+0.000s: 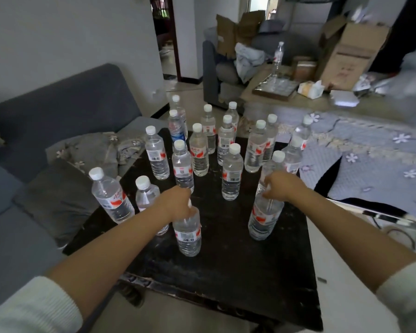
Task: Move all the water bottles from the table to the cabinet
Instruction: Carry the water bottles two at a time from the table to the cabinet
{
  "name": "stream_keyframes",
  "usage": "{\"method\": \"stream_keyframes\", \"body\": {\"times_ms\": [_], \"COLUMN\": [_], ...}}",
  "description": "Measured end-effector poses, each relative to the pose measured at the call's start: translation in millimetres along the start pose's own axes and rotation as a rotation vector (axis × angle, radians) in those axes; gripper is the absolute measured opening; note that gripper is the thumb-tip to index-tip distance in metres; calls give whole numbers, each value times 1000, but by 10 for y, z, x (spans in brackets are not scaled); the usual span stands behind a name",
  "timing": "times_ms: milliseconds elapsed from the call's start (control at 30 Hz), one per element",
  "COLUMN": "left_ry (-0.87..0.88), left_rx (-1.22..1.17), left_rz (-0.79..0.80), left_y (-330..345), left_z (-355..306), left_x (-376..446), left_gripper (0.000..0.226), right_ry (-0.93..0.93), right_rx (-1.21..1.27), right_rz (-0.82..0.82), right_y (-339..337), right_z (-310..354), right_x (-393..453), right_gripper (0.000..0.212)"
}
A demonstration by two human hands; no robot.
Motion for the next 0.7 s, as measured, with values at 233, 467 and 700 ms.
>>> {"method": "stream_keyframes", "body": {"times_ms": [233,467,700], "left_ry": [-29,108,380], "left_rx": [-66,22,86], "left_rz": [-17,79,110], "left_y": [-41,-60,-267], "left_z": [-9,-297,-846], "left_x": [11,-58,4], "left_gripper": [38,33,27], "right_ry": [69,61,156], "right_rx": [87,172,21], "right_rz": [-29,43,13], "right_y": [11,-26,-5], "right_z": [15,-74,-325], "right_x": [-37,-221,-605], "right_gripper": [34,31,32]}}
Point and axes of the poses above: each hand's wrist, its own x-axis towards the middle knuckle, its own y-axis out of the palm, z = x × y, the point moved 5 cm from there along x, towards the middle knuckle, and after that the axes turned 1 degree about -z, right-handed, at the moved point
